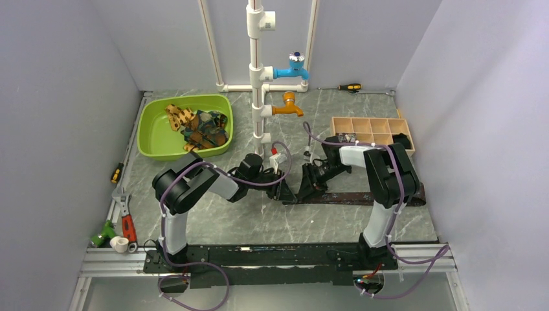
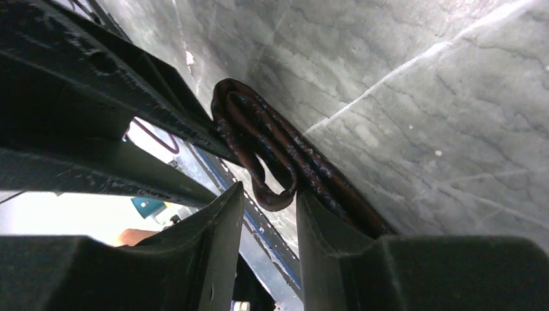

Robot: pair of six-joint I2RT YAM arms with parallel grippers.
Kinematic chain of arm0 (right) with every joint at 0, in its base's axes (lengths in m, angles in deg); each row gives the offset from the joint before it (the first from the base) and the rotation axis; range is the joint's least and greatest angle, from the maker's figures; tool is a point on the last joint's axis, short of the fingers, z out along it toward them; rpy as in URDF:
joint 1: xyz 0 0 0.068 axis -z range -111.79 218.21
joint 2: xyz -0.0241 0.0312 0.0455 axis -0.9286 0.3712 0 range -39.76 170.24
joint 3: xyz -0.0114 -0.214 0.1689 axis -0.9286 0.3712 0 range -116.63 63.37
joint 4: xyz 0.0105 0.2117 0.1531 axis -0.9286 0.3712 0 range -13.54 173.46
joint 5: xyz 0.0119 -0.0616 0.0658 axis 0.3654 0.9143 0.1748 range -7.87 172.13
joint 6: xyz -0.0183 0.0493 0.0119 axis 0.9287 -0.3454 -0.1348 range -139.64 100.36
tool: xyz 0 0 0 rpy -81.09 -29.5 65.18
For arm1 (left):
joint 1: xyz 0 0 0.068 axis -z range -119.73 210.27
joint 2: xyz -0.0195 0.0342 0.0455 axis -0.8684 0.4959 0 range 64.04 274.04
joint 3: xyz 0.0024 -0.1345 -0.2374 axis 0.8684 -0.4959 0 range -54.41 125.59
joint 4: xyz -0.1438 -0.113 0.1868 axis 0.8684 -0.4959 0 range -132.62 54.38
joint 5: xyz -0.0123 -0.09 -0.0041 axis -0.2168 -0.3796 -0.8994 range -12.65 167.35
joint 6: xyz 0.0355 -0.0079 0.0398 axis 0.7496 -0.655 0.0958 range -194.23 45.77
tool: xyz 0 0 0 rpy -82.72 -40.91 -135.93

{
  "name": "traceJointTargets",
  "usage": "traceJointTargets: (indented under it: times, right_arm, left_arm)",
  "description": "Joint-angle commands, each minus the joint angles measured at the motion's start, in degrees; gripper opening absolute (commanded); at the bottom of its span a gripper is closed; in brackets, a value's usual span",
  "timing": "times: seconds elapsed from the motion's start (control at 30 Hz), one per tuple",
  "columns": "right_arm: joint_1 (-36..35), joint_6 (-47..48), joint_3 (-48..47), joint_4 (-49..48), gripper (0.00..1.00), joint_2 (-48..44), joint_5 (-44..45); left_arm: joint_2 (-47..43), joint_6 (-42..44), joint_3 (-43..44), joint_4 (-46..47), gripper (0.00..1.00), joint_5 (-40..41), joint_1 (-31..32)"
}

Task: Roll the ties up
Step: Roll the tie at the center of the board.

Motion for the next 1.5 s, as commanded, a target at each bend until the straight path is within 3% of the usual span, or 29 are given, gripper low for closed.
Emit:
traceJointTargets:
  times: [0.0, 0.13, 0.2, 0.3, 0.43, 0.53, 0.7, 0.87, 1.1, 1.2, 1.27, 1.3, 1.37, 1.47]
  right_arm:
    - [-0.96, 1.2, -1.75, -0.87, 0.32, 1.67, 2.88]
    - [-0.77, 3.7, -1.76, -0.27, 0.11, 3.0, 7.23]
    - [-0.79, 4.24, -1.69, 0.15, 0.07, 3.83, 7.8]
    - [-0.73, 4.9, -1.63, 0.22, 0.03, 4.44, 6.96]
    - [-0.79, 5.6, -2.43, 1.2, 0.03, 5.22, 5.74]
    - [-0.86, 5.6, -2.82, 1.44, 0.03, 5.17, 5.0]
    - [-0.96, 5.6, -3.8, 2.32, 0.03, 5.51, 4.39]
    - [-1.39, 5.63, -4.38, 2.77, 0.09, 5.25, 3.85]
    - [-1.69, 7.55, -4.23, 3.2, 0.16, 4.0, 3.63]
    - [-1.66, 7.09, -4.68, 3.4, 0.34, 3.23, 3.89]
    - [-1.65, 6.81, -5.07, 3.93, 0.51, 2.7, 4.15]
    - [-1.63, 6.75, -5.29, 4.19, 0.54, 2.56, 4.29]
    - [-1.63, 6.72, -5.7, 4.61, 0.52, 2.52, 4.11]
    - [-1.8, 7.05, -6.48, 5.15, 0.3, 3.05, 3.51]
  left_arm:
    - [0.58, -1.12, 0.6, 3.59, 0.37, -0.21, -0.39]
    - [-2.04, 1.22, -0.43, 4.19, 0.49, -0.76, -0.57]
    - [-5.76, 5.12, -1.8, 2.07, 0.63, -0.97, -0.51]
    - [-14.07, 14.59, -4.93, -3.83, 0.76, -0.95, -0.21]
    - [-23.31, 35.56, -6.5, -17.25, 0.81, 5.75, 2.32]
    - [-24.97, 51.28, -6.72, -22.63, 0.85, 10.93, 4.78]
    - [-19.82, 61.56, -4.39, -22.78, 0.88, 14.89, 6.6]
    - [-11.56, 65.38, 2.25, -24.8, 0.85, 16.4, 8.22]
    - [-4.47, 68.02, 6.93, -27.33, 0.7, 21.03, 10.84]
    - [-4.36, 69.4, 6.03, -28.62, 0.56, 20.54, 10.9]
    - [-5.2, 70.07, 4.6, -29.56, 0.5, 20.48, 10.9]
    - [-5.55, 70.2, 3.84, -29.77, 0.49, 20.6, 10.92]
    - [-6.15, 69.83, 2.58, -30.53, 0.46, 20.86, 10.92]
    - [-6.28, 68.27, 2.35, -31.53, 0.43, 21.54, 10.9]
